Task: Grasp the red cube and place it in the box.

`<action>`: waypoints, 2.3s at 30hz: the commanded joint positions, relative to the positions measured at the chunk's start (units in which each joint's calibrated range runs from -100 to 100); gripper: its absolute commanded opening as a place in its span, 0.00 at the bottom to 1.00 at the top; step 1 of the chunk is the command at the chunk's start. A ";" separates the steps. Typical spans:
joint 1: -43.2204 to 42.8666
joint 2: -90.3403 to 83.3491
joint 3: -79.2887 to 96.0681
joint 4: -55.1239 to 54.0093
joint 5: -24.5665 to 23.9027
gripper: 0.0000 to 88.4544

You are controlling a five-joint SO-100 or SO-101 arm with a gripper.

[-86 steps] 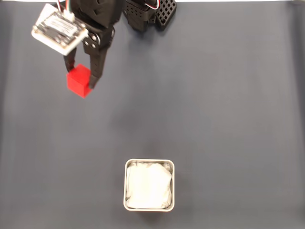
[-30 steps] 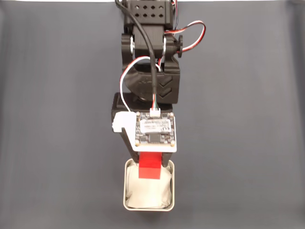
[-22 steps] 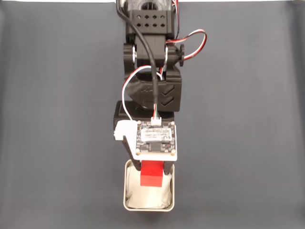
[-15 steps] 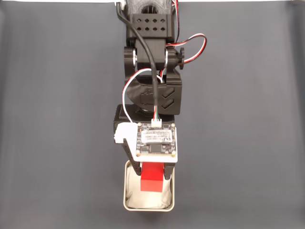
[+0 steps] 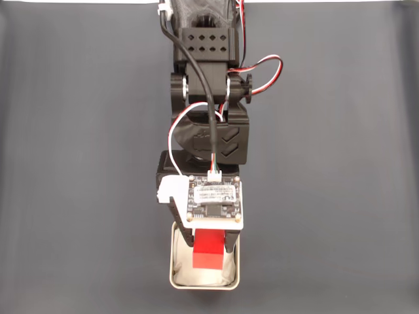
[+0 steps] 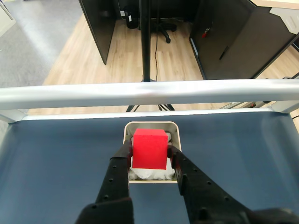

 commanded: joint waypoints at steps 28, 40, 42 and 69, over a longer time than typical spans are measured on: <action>1.92 -1.86 -1.19 -1.59 1.61 0.51; 1.99 -2.73 -0.01 -2.16 1.86 0.54; 1.99 -2.90 0.17 -2.33 1.71 0.54; 1.99 -5.24 4.01 -4.30 0.83 0.46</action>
